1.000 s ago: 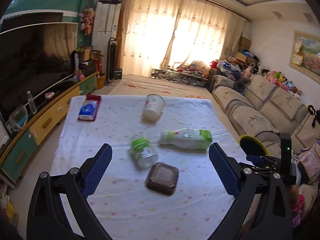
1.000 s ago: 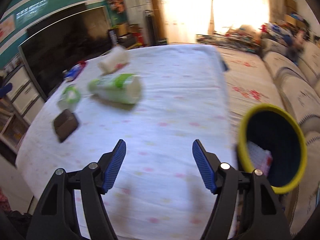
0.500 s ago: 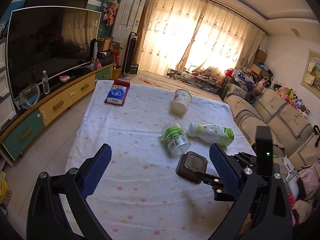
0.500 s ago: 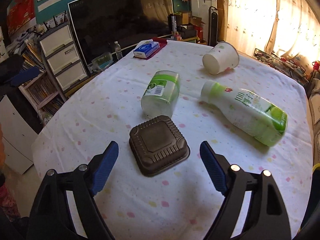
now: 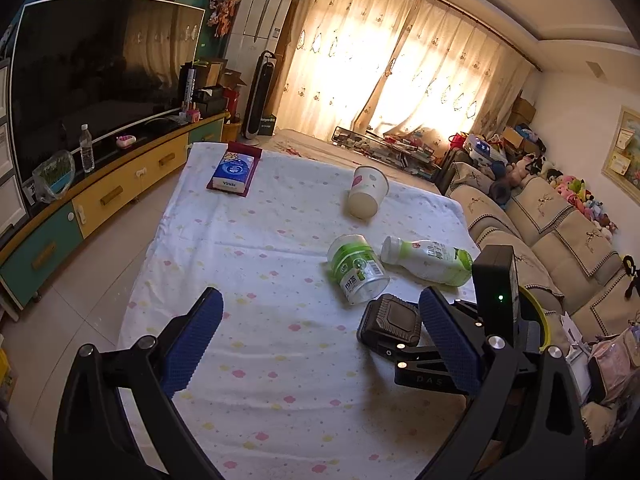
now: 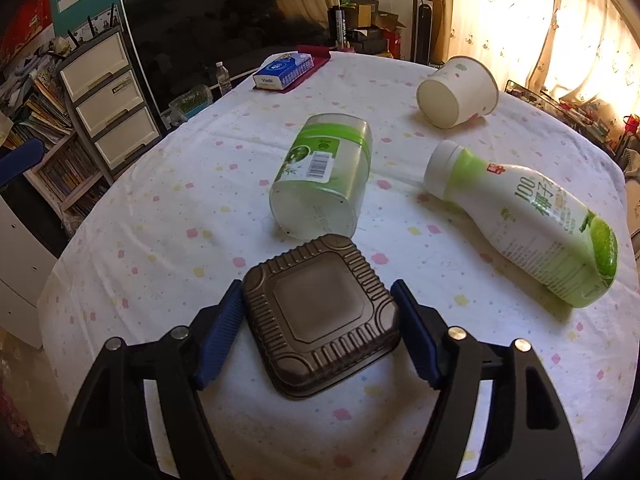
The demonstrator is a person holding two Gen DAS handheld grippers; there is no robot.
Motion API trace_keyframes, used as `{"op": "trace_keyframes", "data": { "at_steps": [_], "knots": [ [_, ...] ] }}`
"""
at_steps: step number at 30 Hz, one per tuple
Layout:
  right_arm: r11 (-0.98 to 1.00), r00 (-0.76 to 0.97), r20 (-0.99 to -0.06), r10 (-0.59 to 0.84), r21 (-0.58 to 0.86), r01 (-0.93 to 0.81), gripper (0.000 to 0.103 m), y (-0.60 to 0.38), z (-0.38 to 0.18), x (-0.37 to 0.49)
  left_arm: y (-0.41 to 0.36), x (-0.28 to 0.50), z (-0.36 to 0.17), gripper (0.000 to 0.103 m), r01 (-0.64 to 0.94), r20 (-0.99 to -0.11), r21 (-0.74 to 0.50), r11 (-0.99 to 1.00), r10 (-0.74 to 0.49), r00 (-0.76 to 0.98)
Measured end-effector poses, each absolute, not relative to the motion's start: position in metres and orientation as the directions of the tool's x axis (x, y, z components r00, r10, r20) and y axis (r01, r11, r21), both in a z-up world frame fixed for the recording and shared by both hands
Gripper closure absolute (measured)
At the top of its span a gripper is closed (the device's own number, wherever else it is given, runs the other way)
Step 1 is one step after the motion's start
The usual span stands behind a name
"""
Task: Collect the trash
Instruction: 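Carry the brown container with the right tool over the bin and release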
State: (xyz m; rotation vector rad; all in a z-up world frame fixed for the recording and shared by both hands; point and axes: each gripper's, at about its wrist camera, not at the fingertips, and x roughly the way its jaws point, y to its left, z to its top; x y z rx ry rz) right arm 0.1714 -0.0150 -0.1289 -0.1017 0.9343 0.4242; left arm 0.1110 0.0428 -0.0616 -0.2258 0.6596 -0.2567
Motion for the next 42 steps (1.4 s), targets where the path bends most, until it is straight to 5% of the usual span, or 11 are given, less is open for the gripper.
{"op": "trace_keyframes", "data": {
  "at_steps": [14, 29, 39, 42],
  "knots": [
    [0.941, 0.609, -0.731, 0.307, 0.135, -0.311, 0.034, -0.083, -0.092, 0.132, 0.021, 0.113, -0.065, 0.006, 0.191, -0.587, -0.273, 0.943, -0.321, 0.743],
    [0.947, 0.622, -0.764, -0.175, 0.042, 0.318, 0.034, -0.353, -0.109, 0.106, -0.025, 0.129, -0.074, 0.006, 0.253, -0.618, -0.256, 0.933, -0.359, 0.699],
    [0.874, 0.510, -0.820, -0.261, 0.023, 0.485, 0.032, -0.451, -0.156, 0.111, -0.058, 0.145, -0.081, 0.006, 0.288, -0.648, -0.236, 0.928, -0.371, 0.665],
    [0.859, 0.508, -0.818, -0.269, 0.034, 0.511, 0.021, -0.459, -0.160, 0.115, -0.066, 0.150, -0.082, 0.006, 0.294, -0.654, -0.227, 0.929, -0.368, 0.660]
  ]
}}
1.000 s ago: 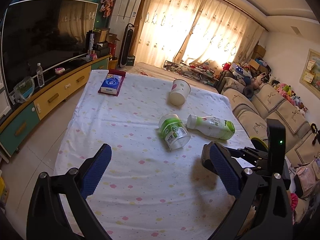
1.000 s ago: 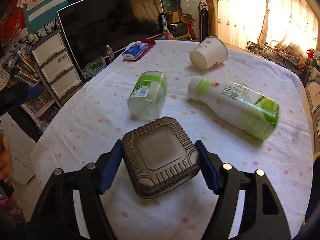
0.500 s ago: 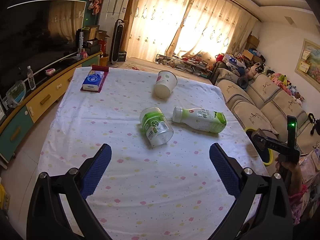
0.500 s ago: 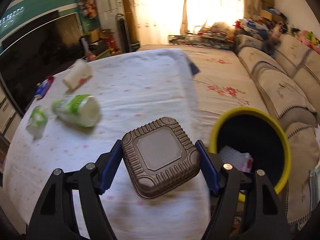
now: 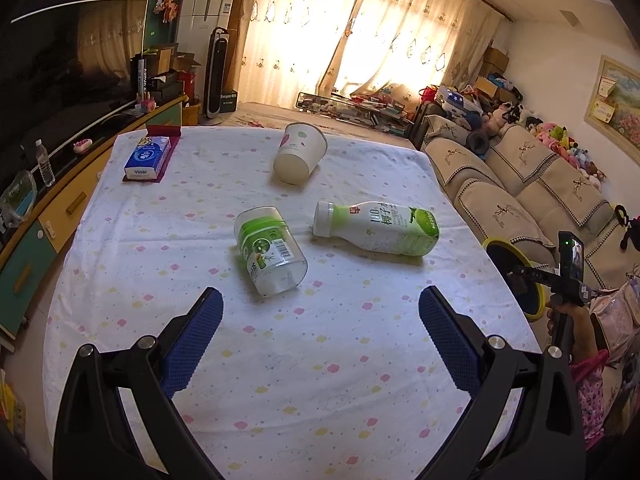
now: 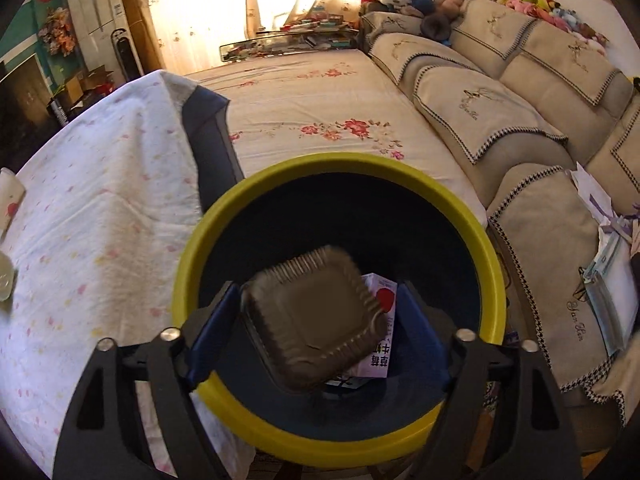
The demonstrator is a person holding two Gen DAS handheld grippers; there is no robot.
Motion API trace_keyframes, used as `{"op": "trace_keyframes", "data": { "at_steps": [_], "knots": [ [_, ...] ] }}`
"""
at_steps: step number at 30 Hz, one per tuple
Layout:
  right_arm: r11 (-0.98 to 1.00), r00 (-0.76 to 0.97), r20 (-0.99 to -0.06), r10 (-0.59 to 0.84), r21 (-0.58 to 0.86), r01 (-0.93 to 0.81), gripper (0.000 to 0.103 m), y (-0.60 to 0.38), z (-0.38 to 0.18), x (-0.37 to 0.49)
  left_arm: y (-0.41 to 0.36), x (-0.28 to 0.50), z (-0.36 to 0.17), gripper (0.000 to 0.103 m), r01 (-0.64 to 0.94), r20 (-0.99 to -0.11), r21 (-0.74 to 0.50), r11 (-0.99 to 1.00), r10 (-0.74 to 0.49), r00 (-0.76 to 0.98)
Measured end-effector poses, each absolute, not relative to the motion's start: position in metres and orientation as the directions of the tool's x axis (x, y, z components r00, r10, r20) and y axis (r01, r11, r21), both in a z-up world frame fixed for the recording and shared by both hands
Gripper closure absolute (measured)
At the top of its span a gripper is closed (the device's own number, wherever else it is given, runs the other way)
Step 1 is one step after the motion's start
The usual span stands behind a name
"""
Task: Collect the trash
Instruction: 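Carry the brown container with the right tool over the bin and release, then grasp the clear green-lidded jar with the left tool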
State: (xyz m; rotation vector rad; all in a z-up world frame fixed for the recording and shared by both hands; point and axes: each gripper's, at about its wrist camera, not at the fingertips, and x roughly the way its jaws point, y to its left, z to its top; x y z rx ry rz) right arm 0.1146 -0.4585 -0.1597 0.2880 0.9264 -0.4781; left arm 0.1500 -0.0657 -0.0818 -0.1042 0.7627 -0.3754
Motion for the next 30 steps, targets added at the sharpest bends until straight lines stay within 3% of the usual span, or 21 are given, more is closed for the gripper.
{"op": "trace_keyframes", "data": {
  "at_steps": [11, 22, 30],
  "knots": [
    [0.875, 0.553, -0.788, -0.269, 0.040, 0.482, 0.020, -0.430, -0.144, 0.102, -0.081, 0.178, -0.100, 0.006, 0.280, -0.695, -0.218, 0.935, -0.350, 0.628],
    [0.904, 0.585, -0.776, -0.236, 0.045, 0.424, 0.020, -0.408, -0.133, 0.104, -0.092, 0.237, -0.131, 0.006, 0.162, -0.748, -0.175, 0.971, -0.238, 0.619],
    [0.909, 0.580, -0.782, -0.227, 0.043, 0.414, 0.020, -0.403, -0.135, 0.103, -0.093, 0.267, -0.145, 0.018, 0.111, -0.774, -0.126, 0.986, -0.167, 0.611]
  ]
}}
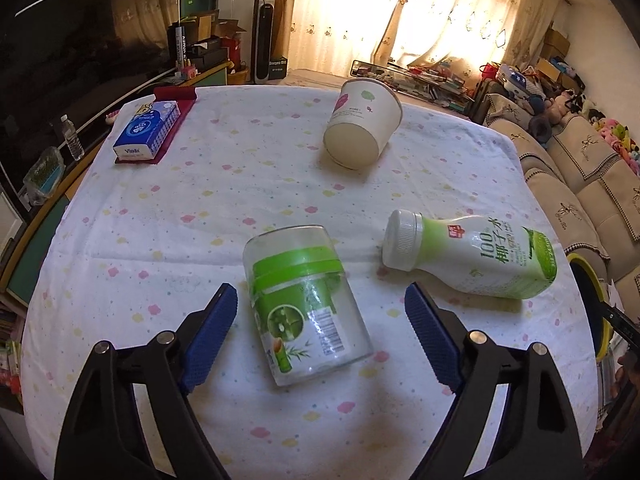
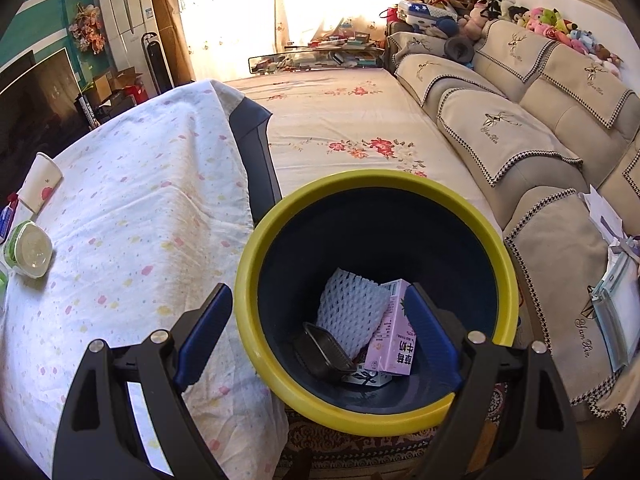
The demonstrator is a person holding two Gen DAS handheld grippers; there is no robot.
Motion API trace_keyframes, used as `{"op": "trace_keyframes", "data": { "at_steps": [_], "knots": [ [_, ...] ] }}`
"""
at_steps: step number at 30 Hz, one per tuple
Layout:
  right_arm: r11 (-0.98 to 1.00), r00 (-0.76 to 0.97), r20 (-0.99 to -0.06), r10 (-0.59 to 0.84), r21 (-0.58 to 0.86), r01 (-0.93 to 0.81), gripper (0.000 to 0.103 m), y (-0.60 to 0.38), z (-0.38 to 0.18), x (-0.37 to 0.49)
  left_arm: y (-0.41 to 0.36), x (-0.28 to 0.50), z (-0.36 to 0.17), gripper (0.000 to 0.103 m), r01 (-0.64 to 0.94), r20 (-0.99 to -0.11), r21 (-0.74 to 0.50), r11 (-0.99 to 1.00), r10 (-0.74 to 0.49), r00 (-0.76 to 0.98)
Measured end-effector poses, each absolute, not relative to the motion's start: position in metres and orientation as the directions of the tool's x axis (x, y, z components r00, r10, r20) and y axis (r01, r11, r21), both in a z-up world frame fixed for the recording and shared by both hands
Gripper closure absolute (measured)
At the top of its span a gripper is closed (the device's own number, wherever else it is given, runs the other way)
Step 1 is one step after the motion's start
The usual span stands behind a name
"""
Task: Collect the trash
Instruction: 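Grasp the clear green-lidded jar with the left tool, then carry the green-lidded jar with the left tool into the bin and release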
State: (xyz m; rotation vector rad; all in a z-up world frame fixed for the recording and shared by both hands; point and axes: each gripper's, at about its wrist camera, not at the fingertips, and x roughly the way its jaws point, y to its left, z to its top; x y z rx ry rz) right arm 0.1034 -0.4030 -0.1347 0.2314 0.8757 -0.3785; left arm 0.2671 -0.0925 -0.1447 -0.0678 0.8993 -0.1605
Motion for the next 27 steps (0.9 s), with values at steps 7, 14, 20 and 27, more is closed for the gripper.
{"op": "trace_keyframes", "data": {
  "at_steps": [7, 14, 20, 27],
  "knots": [
    [0.913, 0.582, -0.782, -0.222, 0.042, 0.405, 0.020, -0.400, -0.134, 0.103, -0.094, 0.277, -0.150, 0.031, 0.106, -0.790, -0.094, 0.990, -0.139, 0.597],
    [0.919, 0.586, -0.781, -0.217, 0.038, 0.392, 0.020, -0.393, -0.130, 0.105, -0.088, 0.281, -0.156, 0.048, 0.105, -0.802, -0.106, 0.989, -0.148, 0.578],
    [0.923, 0.586, -0.782, -0.212, 0.037, 0.383, 0.020, -0.390, -0.128, 0.105, -0.090, 0.273, -0.155, 0.049, 0.141, -0.800, -0.107, 0.984, -0.169, 0.576],
    [0.924, 0.596, -0.775, -0.210, 0.042, 0.380, 0.020, -0.389, -0.124, 0.100, -0.107, 0.241, -0.136, 0.049, 0.236, -0.778, -0.106, 0.966, -0.229, 0.585]
  ]
}}
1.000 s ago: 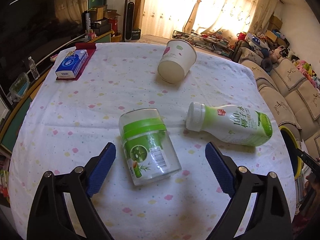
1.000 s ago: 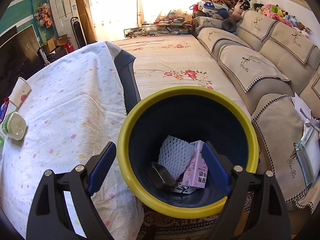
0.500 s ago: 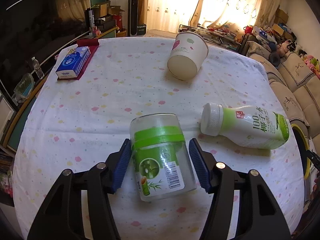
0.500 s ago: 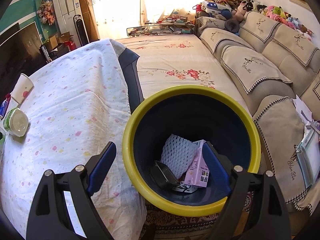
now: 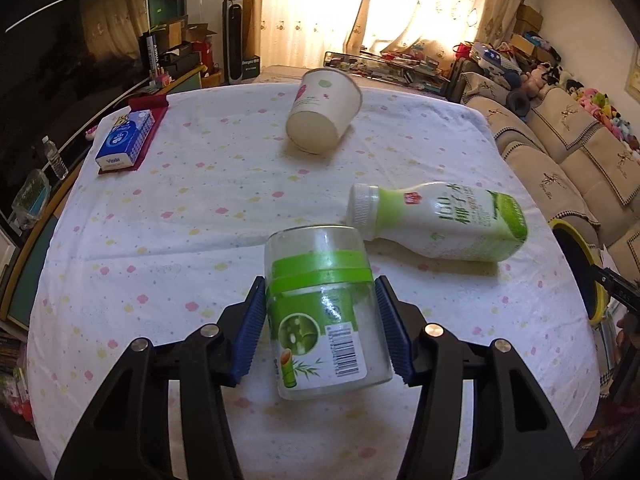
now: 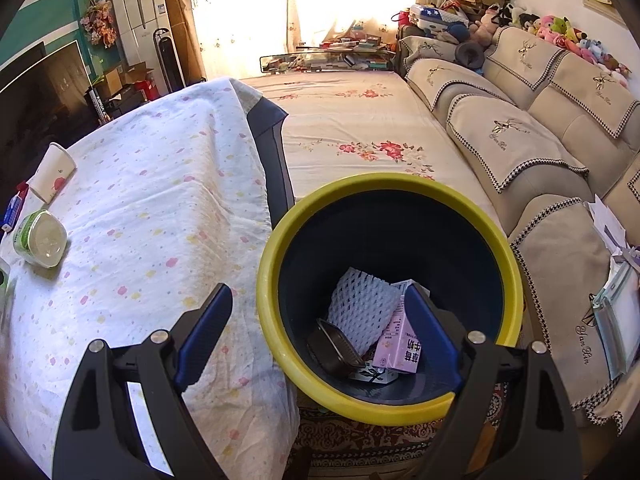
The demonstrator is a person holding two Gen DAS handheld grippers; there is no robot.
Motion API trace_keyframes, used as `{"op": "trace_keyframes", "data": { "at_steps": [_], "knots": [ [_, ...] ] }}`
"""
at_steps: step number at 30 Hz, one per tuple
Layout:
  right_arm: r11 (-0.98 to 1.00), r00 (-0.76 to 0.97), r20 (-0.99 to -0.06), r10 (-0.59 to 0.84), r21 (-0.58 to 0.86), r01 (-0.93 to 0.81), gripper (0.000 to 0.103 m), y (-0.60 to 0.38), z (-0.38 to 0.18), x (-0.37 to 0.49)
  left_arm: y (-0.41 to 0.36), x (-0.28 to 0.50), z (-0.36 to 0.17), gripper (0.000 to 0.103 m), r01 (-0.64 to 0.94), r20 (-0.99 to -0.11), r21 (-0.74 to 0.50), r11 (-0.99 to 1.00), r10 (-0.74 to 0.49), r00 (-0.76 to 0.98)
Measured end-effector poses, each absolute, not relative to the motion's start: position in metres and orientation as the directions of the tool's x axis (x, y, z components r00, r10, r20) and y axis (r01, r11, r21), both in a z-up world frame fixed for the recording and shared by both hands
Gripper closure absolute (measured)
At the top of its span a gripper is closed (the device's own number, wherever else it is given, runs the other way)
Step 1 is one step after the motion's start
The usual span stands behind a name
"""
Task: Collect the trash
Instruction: 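Carry the green-lidded jar with the left tool into the bin and release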
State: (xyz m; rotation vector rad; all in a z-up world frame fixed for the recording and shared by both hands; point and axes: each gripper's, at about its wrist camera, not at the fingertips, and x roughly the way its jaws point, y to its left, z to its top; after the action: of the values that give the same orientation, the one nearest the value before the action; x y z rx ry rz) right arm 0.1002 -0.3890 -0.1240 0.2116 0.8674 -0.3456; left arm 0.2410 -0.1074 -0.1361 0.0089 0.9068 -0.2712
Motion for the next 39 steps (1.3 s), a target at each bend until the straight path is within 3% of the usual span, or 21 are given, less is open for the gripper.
{"op": "trace_keyframes", "data": {
  "at_steps": [9, 20, 29, 35, 39],
  "knots": [
    [0.918, 0.619, -0.752, -0.228, 0.046, 0.394, 0.020, -0.397, -0.117, 0.085, -0.184, 0.198, -0.097, 0.049, 0.480, -0.734, -0.151, 0.864, -0.423, 0.531],
    [0.874, 0.617, -0.730, -0.295, 0.055, 0.482, 0.020, -0.436, -0.110, 0.042, -0.352, 0.187, -0.078, 0.049, 0.747, -0.731, -0.177, 0.640, -0.593, 0.336],
    [0.827, 0.589, -0.732, -0.343, 0.062, 0.558, 0.020, -0.469, -0.111, 0.003, -0.504, 0.199, -0.109, 0.049, 0.838, -0.784, -0.182, 0.514, -0.590, 0.191],
    [0.804, 0.573, -0.738, -0.356, 0.071, 0.590, 0.020, -0.484, -0.113, -0.015, -0.567, 0.222, -0.140, 0.049, 0.835, -0.814, -0.164, 0.525, -0.550, 0.186],
    [0.806, 0.577, -0.738, -0.350, 0.076, 0.587, 0.020, -0.485, -0.114, -0.019, -0.575, 0.229, -0.144, 0.027, 0.823, -0.805, -0.150, 0.548, -0.550, 0.220]
  ]
}}
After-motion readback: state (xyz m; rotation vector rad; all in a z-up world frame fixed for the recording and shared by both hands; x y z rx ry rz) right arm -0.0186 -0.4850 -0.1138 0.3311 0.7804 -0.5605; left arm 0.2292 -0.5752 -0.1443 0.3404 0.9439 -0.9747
